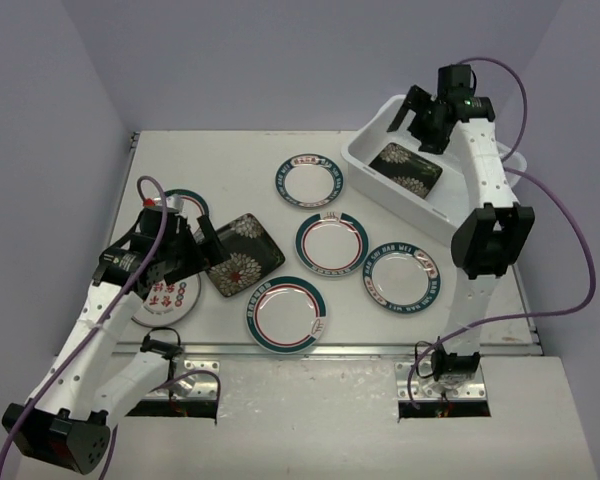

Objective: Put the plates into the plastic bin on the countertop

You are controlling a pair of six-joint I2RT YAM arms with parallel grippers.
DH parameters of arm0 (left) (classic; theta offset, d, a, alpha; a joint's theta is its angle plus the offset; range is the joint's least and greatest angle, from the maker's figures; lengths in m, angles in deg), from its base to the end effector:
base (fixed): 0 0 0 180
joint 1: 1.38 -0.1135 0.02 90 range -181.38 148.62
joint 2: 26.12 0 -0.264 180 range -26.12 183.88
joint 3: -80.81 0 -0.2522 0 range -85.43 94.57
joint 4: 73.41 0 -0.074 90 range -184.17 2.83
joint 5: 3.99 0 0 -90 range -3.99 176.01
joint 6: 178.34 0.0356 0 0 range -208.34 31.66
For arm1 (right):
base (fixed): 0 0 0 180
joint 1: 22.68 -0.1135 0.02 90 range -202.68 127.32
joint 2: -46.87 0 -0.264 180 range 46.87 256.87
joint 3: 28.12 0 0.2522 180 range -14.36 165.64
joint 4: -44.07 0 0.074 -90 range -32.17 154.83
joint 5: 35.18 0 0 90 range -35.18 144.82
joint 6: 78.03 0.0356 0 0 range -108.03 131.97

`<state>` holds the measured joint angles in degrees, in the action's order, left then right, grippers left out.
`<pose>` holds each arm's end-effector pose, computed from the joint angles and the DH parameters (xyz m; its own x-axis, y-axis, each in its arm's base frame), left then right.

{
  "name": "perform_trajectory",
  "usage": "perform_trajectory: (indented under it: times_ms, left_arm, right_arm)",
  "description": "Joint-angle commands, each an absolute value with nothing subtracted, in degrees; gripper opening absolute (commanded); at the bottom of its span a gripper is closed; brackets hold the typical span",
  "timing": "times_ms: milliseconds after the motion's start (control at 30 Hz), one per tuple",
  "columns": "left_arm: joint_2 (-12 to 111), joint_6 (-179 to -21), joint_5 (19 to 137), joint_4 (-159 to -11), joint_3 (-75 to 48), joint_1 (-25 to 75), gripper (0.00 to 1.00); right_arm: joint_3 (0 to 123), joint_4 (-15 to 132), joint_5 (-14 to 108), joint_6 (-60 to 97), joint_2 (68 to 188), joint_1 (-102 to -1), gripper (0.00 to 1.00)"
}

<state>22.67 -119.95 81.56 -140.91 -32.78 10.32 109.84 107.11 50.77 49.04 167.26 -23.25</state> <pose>0.1532 -0.0345 0.3047 -0.7693 -0.3743 -0.5177 -0.1786 0.9041 -0.3883 0.4707 0.0072 0.3393 -0.6046 0.5953 -0.5292 0.3823 0.7997 0.4629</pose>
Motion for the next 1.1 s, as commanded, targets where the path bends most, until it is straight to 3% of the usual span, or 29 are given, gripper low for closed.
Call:
perform_trajectory:
  times_ms: [0,200,367,533,900,1067]
  left_arm:
    - [23.7,-126.7,88.6,-138.8,-35.8,10.3,1.00]
    - [28.8,-133.2,87.6,-129.6,-43.0,10.3,1.00]
    - [36.7,-133.8,88.4,-123.5,-45.4,10.3,1.00]
    - [40.8,-136.9,87.9,-118.4,-47.4,10.3,1.00]
    - [42.5,-142.0,91.6,-112.3,-53.4,10.3,0.95]
    - [44.6,-140.8,91.5,-106.5,-55.9,10.3,0.77]
  right_arm:
    - [104.3,104.3,44.3,43.0,148.3,-30.5,0.99]
    - [80.8,97.7,27.7,43.7,129.4,-35.2,0.99]
    - [56.3,80.5,20.3,47.0,111.1,-35.1,0.99]
    - [53.5,83.8,11.7,48.7,109.7,-35.1,0.99]
    - [52.6,87.1,16.1,46.0,107.9,-35.1,0.99]
    - [51.9,87.6,15.7,45.8,107.3,-35.1,0.99]
